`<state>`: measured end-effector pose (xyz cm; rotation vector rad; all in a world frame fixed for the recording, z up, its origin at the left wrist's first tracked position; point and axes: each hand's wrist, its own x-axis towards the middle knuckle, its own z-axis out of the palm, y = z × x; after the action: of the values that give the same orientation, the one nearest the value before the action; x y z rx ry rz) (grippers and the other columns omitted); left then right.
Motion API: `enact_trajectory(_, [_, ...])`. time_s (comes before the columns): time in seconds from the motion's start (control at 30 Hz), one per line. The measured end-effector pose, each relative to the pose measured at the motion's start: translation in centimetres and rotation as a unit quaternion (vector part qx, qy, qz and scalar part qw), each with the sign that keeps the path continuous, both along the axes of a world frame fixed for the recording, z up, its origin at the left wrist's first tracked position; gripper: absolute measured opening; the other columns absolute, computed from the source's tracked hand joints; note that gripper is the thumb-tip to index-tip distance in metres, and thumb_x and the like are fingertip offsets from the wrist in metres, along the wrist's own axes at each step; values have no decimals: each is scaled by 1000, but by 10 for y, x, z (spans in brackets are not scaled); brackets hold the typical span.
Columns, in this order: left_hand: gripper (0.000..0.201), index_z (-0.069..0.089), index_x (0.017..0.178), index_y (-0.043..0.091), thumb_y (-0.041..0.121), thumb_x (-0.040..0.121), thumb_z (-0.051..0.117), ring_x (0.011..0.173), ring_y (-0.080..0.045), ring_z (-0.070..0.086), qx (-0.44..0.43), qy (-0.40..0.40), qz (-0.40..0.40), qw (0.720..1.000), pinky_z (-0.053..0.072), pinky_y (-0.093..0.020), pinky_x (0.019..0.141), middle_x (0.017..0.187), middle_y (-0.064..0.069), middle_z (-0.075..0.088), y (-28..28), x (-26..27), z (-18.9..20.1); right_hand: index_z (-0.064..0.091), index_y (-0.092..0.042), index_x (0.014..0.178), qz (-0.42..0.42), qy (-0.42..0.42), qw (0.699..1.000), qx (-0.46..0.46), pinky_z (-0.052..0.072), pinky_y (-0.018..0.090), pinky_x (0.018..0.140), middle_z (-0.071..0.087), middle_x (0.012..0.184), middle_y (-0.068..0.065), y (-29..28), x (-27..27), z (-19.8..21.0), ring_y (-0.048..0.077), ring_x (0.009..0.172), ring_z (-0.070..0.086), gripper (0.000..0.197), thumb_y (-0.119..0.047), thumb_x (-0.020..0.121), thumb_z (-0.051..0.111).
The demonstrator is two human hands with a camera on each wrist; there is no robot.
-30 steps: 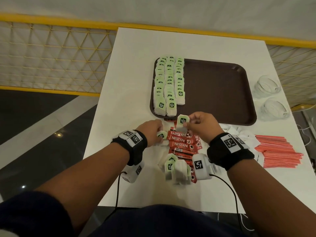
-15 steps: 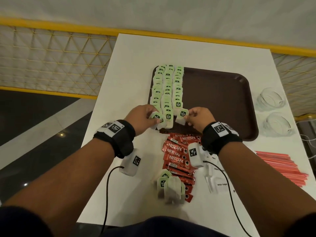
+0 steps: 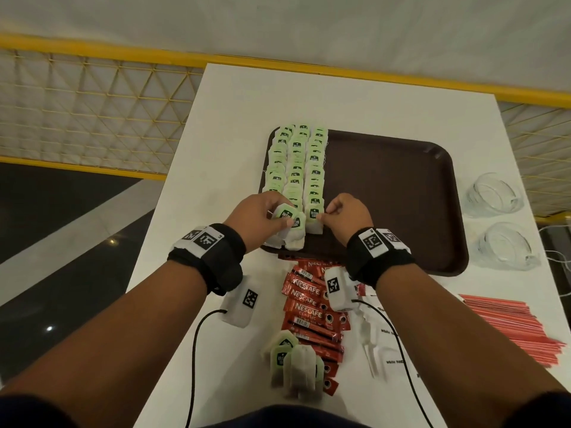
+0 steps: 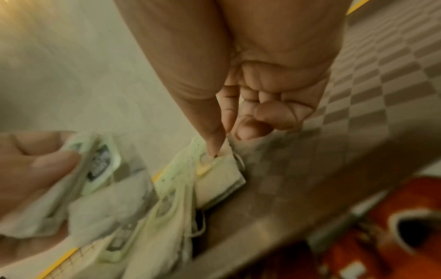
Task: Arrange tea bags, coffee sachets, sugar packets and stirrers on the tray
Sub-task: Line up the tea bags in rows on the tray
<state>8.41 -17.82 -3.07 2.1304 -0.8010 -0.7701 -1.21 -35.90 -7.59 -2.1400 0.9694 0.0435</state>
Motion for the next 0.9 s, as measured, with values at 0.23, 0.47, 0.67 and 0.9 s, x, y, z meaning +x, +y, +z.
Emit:
enact_trajectory(0.23, [28,56,112,9,12,88,70,84,-4,59,-42,53,49,997,38,-3,50,76,4,62,-24,-4,4,71,-13,96,108,-59,985,123,52,29,67,69,83,2,1,-12,34,11,70,59,14,-22,94,61])
enact_trajectory(0.47, [31,51,112,6,9,88,70,44,6,57,-73,77,78,991,33,-3,44,59,4,61,-35,-10,-1,69,-5,101,36,-86,959,267,54,23,68,71,86,11,0,-28,29,10,70,65,16,-16,96,58])
enact_trajectory(0.67, [26,51,98,22,22,85,74,84,-13,69,-53,58,89,993,55,-28,74,92,5,70,-37,-9,-16,66,-9,91,5,-100,961,260,53,20,59,68,75,6,4,-34,17,10,62,62,7,-14,88,70])
enact_trajectory(0.9, [14,57,92,17,23,90,69,77,-13,58,-67,7,144,987,48,-25,70,82,11,58,-24,-4,-19,68,-9,99,-2,-15,986,168,52,25,57,72,87,9,3,-26,0,9,56,58,17,-22,89,69])
